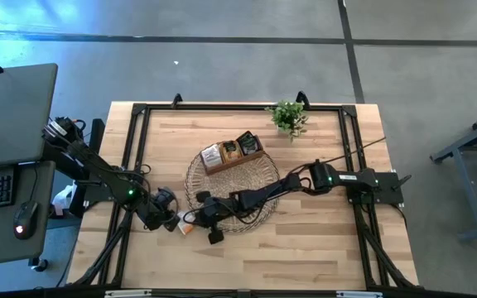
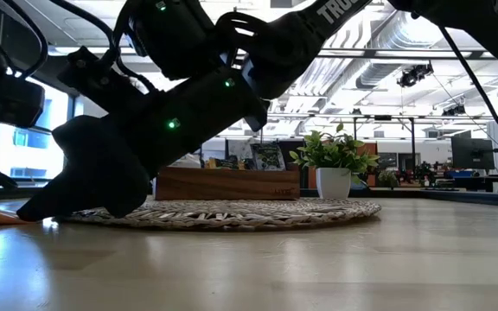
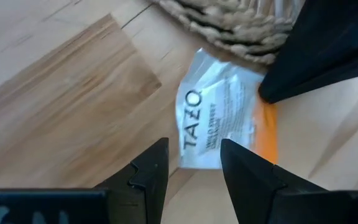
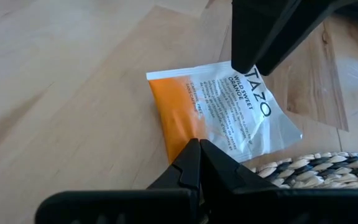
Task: Pick & Place Tea
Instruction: Put the white tea packet into the left compartment of the wooden organizer
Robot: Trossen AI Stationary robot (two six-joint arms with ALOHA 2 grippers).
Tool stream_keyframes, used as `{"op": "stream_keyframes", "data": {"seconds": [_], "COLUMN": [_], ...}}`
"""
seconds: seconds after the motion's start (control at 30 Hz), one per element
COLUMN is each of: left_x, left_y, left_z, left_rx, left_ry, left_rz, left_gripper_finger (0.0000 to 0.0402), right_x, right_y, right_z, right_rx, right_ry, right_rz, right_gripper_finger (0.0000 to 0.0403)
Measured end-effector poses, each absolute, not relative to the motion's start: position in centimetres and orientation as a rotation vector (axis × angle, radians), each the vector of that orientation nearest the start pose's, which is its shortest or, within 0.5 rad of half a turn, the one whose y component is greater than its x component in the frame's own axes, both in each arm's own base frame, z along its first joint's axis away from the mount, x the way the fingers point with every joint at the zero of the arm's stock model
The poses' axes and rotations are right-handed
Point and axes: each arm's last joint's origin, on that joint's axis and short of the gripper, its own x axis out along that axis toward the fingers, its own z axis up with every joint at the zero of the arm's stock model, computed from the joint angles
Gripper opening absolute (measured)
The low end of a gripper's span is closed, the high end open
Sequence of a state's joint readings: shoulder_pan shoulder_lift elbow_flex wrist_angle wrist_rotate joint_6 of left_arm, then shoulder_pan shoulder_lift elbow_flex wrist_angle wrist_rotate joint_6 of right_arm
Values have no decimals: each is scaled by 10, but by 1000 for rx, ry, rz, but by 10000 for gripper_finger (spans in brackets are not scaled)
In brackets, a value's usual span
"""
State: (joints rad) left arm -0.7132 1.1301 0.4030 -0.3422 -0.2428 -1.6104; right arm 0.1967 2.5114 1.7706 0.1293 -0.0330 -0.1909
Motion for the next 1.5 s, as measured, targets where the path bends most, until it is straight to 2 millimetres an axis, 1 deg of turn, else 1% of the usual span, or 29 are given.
{"op": "stream_keyframes", "data": {"seconds": [0.13,0.4,0.53,0.73,0.8,0.87,1.07,1.13,1.23,1.37,1.43,1.5], "left_x": [139,139,139,144,146,146,145,145,145,145,144,144], "left_y": [-110,-111,-111,-116,-117,-117,-117,-117,-117,-117,-116,-115], "left_z": [141,140,136,131,130,129,128,128,128,129,131,137], "left_rx": [-972,-1064,-1088,-1085,-1071,-1066,-1038,-1037,-1022,-979,-967,-952], "left_ry": [972,978,997,983,981,982,997,998,1000,1004,998,976], "left_rz": [414,461,500,493,483,482,468,469,459,428,413,393], "left_gripper_finger": [144,144,144,141,130,110,17,7,15,3,4,2], "right_x": [524,523,523,523,523,523,523,524,524,521,519,516], "right_y": [105,105,105,105,105,105,105,106,106,105,105,103], "right_z": [83,82,82,82,82,81,82,82,88,103,117,135], "right_rx": [-234,-234,-234,-234,-234,-234,-234,-233,-232,-209,-208,-220], "right_ry": [583,584,585,585,584,585,582,579,568,575,583,584], "right_rz": [280,280,280,280,280,280,280,282,283,277,276,271], "right_gripper_finger": [0,0,0,0,0,0,0,1,6,19,25,31]}}
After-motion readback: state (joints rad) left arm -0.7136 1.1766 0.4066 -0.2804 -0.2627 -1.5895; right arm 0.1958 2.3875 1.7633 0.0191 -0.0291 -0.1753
